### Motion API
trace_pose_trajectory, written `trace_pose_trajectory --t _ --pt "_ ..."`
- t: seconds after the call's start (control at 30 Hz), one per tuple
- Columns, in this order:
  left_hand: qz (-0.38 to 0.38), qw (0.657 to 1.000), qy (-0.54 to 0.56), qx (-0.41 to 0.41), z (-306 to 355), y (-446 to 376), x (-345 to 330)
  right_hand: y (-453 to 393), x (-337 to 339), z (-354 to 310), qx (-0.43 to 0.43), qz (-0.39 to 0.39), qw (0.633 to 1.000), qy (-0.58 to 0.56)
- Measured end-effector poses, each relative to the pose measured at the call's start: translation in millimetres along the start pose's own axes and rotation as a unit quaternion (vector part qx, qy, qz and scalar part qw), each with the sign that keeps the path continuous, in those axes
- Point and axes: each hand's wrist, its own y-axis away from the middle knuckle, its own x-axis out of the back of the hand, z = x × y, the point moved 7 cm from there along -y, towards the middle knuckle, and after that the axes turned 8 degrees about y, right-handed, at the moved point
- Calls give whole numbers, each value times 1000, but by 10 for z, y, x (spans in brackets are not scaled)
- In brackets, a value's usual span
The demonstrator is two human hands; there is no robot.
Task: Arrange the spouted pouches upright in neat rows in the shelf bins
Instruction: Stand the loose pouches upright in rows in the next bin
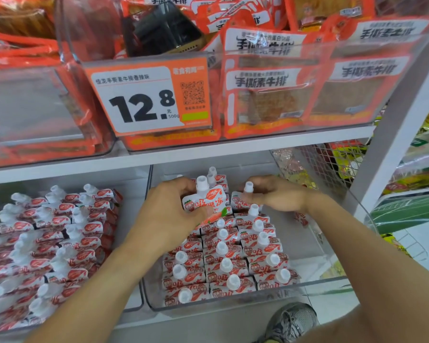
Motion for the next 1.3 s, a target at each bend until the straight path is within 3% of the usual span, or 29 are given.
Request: trace_pose_trajectory --t 0.13,0.43,0.5,0.6,0.73,0.9,1.13,1.3 --pt "-5 1000 0 2 6 1 5 28 6 44 -19 -54 997 -48" --pt "22 1000 10 -4 17 -39 10 54 -62 -32 -14 -85 995 46" --pt "26 1000 13 -10 50 -64 -2 51 -86 -20 -5 -81 994 72" --pt "27 999 13 -14 75 -106 -22 168 -76 6 1 -54 998 -12" --pt "21 1000 7 -22 104 -138 -91 330 148 60 12 62 993 -97" --pt "0 998 -41 -43 226 -197 -227 326 -3 36 17 41 994 -98" --pt "19 996 -49 -71 283 -234 -261 177 -61 -51 15 23 998 59" --pt "60 994 -40 -88 271 -248 -227 150 -53 45 13 34 999 10"
